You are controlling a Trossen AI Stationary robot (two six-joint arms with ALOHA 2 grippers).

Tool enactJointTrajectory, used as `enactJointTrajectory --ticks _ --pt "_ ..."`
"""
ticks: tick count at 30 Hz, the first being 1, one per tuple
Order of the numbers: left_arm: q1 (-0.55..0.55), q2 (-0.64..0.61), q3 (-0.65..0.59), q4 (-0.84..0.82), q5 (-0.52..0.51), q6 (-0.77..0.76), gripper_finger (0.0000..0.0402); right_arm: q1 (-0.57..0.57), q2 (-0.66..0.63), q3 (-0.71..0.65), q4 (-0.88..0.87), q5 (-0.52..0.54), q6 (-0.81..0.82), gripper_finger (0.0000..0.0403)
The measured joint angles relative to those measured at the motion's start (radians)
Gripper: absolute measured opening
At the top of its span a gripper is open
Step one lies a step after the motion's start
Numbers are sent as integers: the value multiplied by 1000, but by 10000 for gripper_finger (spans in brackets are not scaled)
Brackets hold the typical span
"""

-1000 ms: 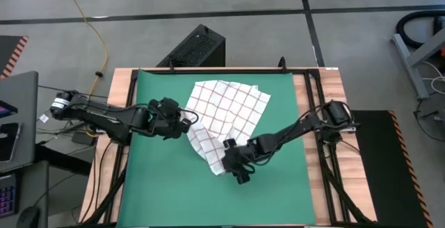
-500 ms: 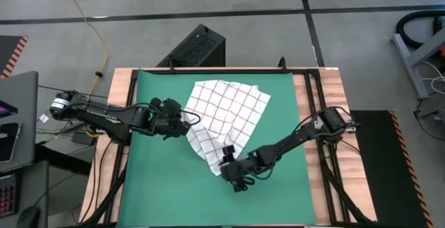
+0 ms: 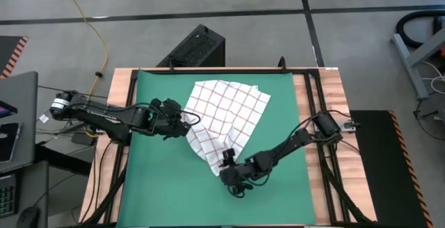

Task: Roll towel
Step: Roll the white stripe towel

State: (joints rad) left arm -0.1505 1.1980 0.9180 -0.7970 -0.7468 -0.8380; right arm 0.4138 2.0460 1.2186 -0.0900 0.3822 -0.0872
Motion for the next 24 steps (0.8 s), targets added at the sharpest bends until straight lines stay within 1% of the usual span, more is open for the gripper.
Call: enactJointTrajectory --ticks 2,5,8,11,12,14,16,18,21,24 --pt "0 0 0 -1 0 7 0 1 0 1 -44 39 19 219" --pt "0 0 0 -2 3 7 0 1 -1 0 -93 66 24 176" --pt "0 0 0 -1 17 3 0 1 -1 -1 -121 76 64 112" --pt "0 0 0 7 42 2 0 2 -7 -4 -138 125 119 35" --pt "0 -2 0 11 54 2 0 1 -14 -3 -148 135 140 21" --pt "0 -11 8 4 85 -3 0 -5 -27 19 -200 148 208 16" --pt "0 -27 35 0 105 -12 0 -7 -54 66 -298 154 278 10" --pt "0 -52 71 -10 108 -13 0 2 -115 125 -384 190 329 7" --pt "0 -86 142 -35 100 -14 0 18 -222 206 -494 281 403 6" --pt "0 -118 219 -72 87 -15 0 17 -315 253 -611 370 466 6"
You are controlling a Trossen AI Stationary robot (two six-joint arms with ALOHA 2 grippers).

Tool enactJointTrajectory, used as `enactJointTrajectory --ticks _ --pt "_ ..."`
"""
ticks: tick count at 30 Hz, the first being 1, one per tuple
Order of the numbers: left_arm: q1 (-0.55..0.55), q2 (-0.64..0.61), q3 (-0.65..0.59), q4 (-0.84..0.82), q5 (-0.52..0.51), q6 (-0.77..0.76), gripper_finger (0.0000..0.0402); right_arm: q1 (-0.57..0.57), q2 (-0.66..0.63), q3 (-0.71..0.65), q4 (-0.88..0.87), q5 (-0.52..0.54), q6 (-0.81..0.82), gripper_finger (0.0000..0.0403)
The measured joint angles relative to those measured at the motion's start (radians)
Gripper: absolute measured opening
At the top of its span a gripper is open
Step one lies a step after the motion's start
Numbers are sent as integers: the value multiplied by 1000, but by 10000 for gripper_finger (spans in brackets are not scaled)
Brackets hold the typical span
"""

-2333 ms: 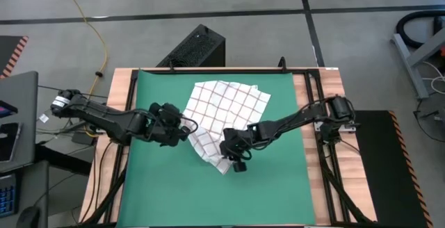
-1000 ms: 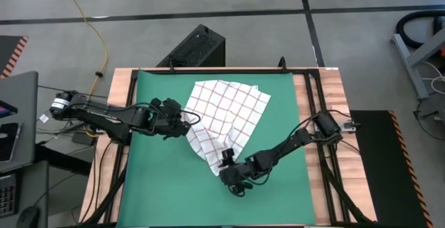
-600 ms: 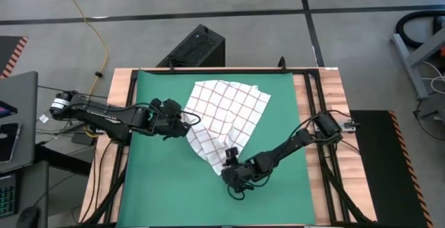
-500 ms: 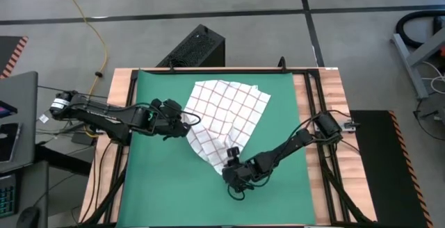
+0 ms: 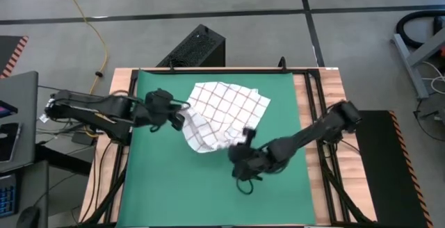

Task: Roll towel
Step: Roll the white stripe towel

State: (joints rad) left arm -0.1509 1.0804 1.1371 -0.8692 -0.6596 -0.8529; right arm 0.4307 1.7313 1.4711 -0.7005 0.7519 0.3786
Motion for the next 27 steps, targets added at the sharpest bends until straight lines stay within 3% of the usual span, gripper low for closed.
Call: enactJointTrajectory --ticks 3,6,9,11,13,15,18,19,21,22,25,27 --pt "0 -14 82 -32 -31 -10 0 -18 -104 37 -78 116 32 6" --pt "0 -20 176 -23 -95 -42 0 -35 -209 70 -82 297 23 6" --pt "4 -17 273 -8 -210 5 0 -60 -298 100 2 384 -148 6" --pt "8 -15 330 7 -300 19 0 -87 -353 119 105 301 -304 6" --pt "12 -16 369 46 -354 -3 0 -122 -401 129 215 97 -433 6" --pt "25 -17 381 129 -359 -24 0 -157 -435 128 314 -65 -515 6" --pt "43 -15 380 257 -351 27 0 -210 -458 138 393 -189 -584 6" --pt "46 -20 379 304 -378 58 0 -223 -462 153 351 -214 -608 6" --pt "47 -39 382 407 -427 90 0 -231 -475 166 337 -147 -607 6" --pt "47 -53 389 483 -429 96 0 -240 -483 166 347 -140 -604 6" --pt "64 -68 392 589 -377 138 0 -304 -499 170 340 -274 -649 6" --pt "83 -65 390 574 -373 144 0 -324 -504 169 320 -236 -605 6"
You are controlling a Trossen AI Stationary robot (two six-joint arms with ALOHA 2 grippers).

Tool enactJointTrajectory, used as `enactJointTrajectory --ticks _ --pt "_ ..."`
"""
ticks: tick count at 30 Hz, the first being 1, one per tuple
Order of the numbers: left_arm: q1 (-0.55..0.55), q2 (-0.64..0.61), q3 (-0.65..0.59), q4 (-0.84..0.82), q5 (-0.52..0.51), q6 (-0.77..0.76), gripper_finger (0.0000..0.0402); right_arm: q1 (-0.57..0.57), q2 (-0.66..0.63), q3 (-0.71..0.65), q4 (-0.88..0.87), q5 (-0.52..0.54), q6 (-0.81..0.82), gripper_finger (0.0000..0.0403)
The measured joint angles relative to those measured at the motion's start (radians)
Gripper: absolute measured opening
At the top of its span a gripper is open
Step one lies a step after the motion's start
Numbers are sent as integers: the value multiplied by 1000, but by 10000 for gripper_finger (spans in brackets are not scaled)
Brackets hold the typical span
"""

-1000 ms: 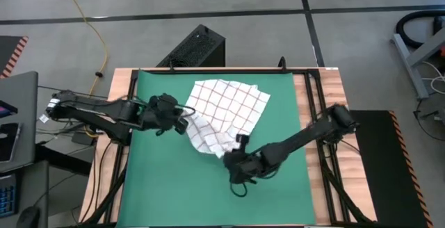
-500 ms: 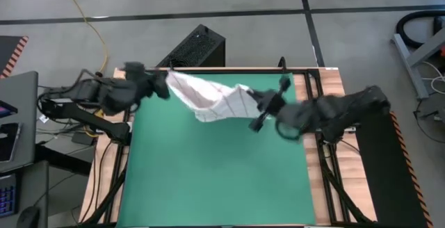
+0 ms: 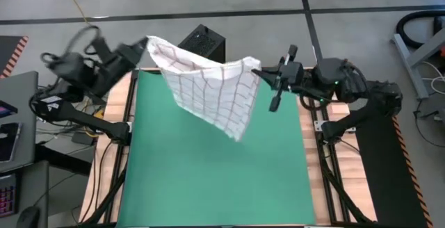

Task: Roll towel
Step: Roll the white stripe towel

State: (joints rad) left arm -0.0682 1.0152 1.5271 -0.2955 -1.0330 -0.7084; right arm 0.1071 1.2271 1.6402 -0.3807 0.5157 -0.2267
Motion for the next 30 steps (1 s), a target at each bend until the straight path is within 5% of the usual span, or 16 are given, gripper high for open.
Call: enactJointTrajectory --ticks 5,15,21,30 --pt "81 0 -4 -111 -88 7 0 -115 15 -1 -87 32 40 6" --pt "337 110 -12 -61 101 33 0 -315 114 -2 98 28 -173 6" --pt "332 88 21 -56 207 196 0 -251 116 -1 138 8 -320 6" --pt "119 12 23 -415 183 -129 0 0 119 -1 -65 66 -64 6"
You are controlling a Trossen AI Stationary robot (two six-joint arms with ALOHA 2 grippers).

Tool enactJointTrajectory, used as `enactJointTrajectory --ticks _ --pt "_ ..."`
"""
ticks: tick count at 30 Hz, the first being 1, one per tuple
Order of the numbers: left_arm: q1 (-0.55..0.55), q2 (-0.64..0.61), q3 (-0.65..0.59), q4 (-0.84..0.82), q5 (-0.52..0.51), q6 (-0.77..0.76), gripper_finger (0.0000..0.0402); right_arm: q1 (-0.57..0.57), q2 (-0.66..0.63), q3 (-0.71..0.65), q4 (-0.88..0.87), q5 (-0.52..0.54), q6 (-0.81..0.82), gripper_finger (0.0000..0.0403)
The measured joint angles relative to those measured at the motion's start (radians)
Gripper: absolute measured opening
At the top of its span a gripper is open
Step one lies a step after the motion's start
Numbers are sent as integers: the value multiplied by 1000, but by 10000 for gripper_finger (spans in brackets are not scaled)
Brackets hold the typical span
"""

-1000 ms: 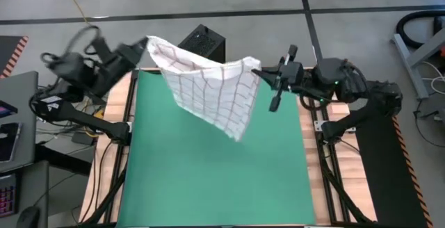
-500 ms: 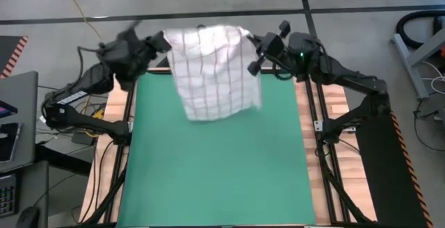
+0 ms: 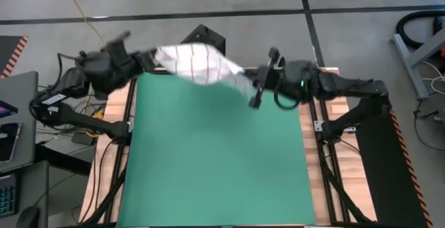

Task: Roll towel
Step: Roll the white stripe towel

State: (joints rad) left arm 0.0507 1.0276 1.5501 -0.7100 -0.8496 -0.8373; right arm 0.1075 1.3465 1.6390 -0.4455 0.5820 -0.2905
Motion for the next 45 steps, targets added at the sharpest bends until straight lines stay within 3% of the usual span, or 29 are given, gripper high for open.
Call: enactJointTrajectory --ticks 8,12,15,18,21,23,26,31,36,41,45 --pt "-423 21 0 -145 28 -249 0 358 33 0 -20 124 315 6" --pt "-632 66 -2 -132 -109 -368 0 498 59 0 21 306 388 6" --pt "-682 72 -2 -129 -184 -428 0 547 63 0 25 438 411 6" --pt "-672 71 -2 -88 -223 -393 0 536 56 0 -2 543 422 6" --pt "-658 73 -1 27 -253 -250 0 484 51 0 -102 567 475 6" --pt "-640 70 0 9 -287 -217 0 433 47 0 -215 541 557 6" --pt "-568 69 0 -205 -290 -373 0 331 47 -7 -389 438 732 6" --pt "-432 86 -81 -613 -158 -720 0 174 50 -164 -471 276 848 6" --pt "-311 76 -247 -672 -164 -737 0 32 48 -357 -332 125 833 6" --pt "-203 76 -453 -520 -153 -617 0 -84 50 -516 -75 50 757 6" --pt "-116 76 -614 -344 -156 -503 0 -166 49 -582 19 12 753 6"
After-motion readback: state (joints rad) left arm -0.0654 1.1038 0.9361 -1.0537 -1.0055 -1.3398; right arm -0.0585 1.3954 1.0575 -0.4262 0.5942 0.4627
